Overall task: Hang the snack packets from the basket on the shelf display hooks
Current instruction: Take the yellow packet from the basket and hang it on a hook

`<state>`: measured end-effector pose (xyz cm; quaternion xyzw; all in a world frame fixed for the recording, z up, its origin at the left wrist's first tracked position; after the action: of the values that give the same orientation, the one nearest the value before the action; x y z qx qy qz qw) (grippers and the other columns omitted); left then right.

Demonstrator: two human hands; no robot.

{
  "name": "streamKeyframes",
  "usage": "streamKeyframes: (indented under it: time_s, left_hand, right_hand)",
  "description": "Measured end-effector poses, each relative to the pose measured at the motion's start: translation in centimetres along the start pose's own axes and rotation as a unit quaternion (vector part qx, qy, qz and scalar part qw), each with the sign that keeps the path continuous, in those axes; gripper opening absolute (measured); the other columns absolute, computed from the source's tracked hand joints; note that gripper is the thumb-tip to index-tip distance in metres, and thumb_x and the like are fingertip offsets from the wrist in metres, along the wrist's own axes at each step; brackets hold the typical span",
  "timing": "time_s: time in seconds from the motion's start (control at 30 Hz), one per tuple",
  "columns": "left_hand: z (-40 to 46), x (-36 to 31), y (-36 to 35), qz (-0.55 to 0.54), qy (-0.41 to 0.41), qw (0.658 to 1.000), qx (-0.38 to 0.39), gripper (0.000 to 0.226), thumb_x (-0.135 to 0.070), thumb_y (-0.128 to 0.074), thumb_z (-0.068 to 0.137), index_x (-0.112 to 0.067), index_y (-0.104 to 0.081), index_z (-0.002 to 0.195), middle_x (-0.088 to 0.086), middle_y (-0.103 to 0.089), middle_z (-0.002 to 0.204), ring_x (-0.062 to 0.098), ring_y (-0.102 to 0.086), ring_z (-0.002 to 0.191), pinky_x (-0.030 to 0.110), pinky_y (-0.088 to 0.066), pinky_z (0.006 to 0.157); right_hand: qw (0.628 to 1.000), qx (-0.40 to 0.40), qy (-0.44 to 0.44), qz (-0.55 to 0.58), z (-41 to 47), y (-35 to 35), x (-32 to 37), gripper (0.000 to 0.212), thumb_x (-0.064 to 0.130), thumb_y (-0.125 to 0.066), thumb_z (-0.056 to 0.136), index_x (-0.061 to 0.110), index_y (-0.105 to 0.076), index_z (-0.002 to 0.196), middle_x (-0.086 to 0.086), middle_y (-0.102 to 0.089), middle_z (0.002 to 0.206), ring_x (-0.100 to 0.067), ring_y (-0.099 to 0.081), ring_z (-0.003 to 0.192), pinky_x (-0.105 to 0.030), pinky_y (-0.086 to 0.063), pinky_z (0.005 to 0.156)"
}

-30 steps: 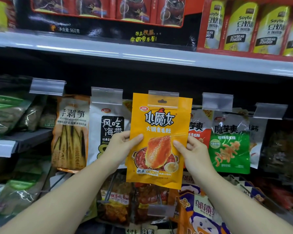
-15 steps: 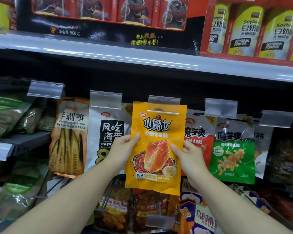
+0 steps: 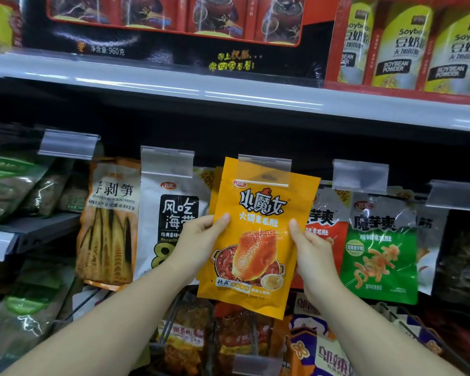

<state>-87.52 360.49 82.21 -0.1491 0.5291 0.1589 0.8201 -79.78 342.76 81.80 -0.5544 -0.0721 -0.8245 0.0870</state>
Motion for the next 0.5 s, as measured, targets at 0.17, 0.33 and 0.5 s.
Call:
streamKeyframes:
  time_s: [0.17, 0.33, 0.5]
  left_hand:
    - [-0.2, 0.4, -0.1, -0.013, -0.008, 1.0, 0.003, 0.028, -0.029, -0.053, 0.096, -0.009, -0.072, 0.098, 0.009, -0.076, 0.094, 0.028, -0.073, 0.086, 0.039, -0.058, 0.078]
    - [-0.7, 0.8, 0.4, -0.035, -0.013, 0.999, -0.021, 0.026, -0.028, -0.052, 0.095, -0.013, -0.073, 0.091, 0.008, -0.077, 0.09, 0.028, -0.073, 0.084, 0.036, -0.059, 0.074]
    - [-0.8, 0.8, 0.6, -0.038, -0.015, 0.999, -0.02, 0.025, -0.029, -0.052, 0.096, -0.015, -0.072, 0.092, 0.006, -0.077, 0.09, 0.025, -0.074, 0.082, 0.035, -0.059, 0.072]
  right_hand:
    - [0.996, 0.006, 0.062, 0.066, 1.1, 0.0, 3.3, 0.036, 0.049, -0.06, 0.086, 0.014, -0.068, 0.086, -0.014, -0.073, 0.086, -0.03, -0.069, 0.08, -0.048, -0.057, 0.075]
    - [0.991, 0.0, 0.103, 0.09, 2.6, -0.7, 6.4, 0.007, 0.025, -0.065, 0.089, 0.021, -0.068, 0.084, -0.005, -0.075, 0.087, -0.025, -0.073, 0.083, -0.042, -0.061, 0.071]
    - [0.993, -0.012, 0.088, 0.083, 3.4, -1.5, 7.1, 0.011, 0.027, -0.065, 0.09, 0.021, -0.067, 0.081, -0.004, -0.074, 0.082, -0.022, -0.073, 0.077, -0.039, -0.061, 0.065]
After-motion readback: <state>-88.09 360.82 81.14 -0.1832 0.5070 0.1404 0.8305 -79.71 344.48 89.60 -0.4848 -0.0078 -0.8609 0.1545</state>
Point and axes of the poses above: each hand's wrist, its own z-axis towards the middle knuckle, its own y-axis out of the back of the hand, x = y × z, the point moved 1 cm from there along z, towards the middle knuckle
